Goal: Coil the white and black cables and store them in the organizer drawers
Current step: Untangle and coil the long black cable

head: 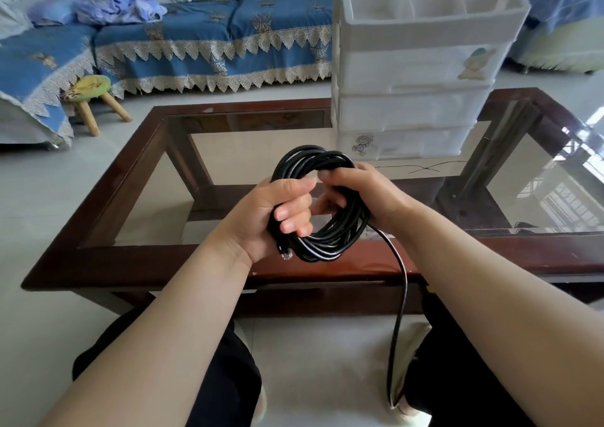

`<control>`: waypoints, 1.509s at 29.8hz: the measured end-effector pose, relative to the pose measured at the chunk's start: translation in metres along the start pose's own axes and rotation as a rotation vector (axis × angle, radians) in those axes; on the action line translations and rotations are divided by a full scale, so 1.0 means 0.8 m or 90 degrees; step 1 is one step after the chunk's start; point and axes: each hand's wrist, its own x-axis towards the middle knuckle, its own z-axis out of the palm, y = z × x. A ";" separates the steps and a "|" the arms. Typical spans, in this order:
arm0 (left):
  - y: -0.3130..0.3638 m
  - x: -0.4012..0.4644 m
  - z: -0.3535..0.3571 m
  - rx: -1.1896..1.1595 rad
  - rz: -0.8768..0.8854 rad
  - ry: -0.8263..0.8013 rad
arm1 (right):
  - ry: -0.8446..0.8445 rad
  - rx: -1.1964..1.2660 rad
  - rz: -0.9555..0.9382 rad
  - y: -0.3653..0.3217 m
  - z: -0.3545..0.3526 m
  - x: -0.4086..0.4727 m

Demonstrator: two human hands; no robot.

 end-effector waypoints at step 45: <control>0.044 0.004 -0.058 -0.314 0.307 0.648 | 0.042 -1.048 0.078 0.029 0.050 -0.016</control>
